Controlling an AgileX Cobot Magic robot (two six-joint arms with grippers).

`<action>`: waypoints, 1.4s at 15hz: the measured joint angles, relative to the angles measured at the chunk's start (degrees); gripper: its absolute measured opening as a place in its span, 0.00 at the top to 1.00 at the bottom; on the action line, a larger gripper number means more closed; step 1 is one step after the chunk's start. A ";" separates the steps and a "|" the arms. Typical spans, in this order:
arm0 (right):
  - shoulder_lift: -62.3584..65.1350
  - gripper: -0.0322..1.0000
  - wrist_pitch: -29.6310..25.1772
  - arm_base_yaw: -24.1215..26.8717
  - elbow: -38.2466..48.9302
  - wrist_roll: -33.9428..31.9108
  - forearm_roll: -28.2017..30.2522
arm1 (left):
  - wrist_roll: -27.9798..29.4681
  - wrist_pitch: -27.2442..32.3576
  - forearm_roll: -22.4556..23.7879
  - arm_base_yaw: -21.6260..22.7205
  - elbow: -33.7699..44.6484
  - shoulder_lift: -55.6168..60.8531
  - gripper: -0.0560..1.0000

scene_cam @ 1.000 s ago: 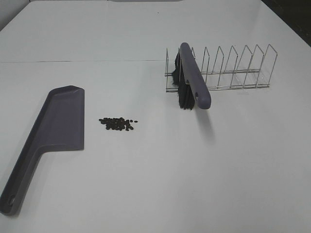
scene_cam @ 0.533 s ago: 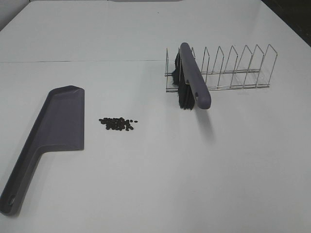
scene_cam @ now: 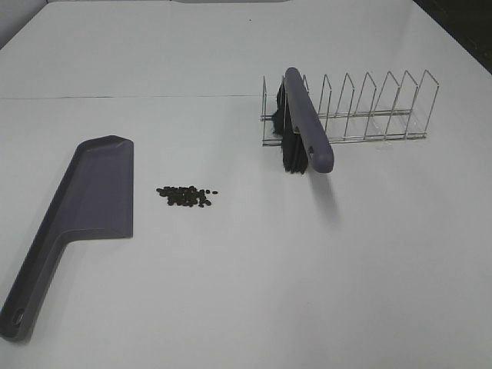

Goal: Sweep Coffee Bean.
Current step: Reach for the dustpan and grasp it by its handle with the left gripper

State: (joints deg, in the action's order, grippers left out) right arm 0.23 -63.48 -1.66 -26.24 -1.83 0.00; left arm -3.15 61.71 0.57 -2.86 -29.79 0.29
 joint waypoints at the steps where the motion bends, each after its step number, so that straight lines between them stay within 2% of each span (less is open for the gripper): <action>1: 0.00 0.23 0.00 0.00 0.00 0.00 0.00 | 0.00 0.00 0.00 0.00 0.00 0.00 0.13; 21: 0.00 0.22 0.00 0.00 0.00 0.00 0.00 | 0.00 0.00 0.40 0.00 0.00 0.00 0.13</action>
State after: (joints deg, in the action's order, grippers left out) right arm 0.23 -63.48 -1.66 -26.24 -1.83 0.00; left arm -3.15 61.71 0.97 -2.86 -29.79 0.29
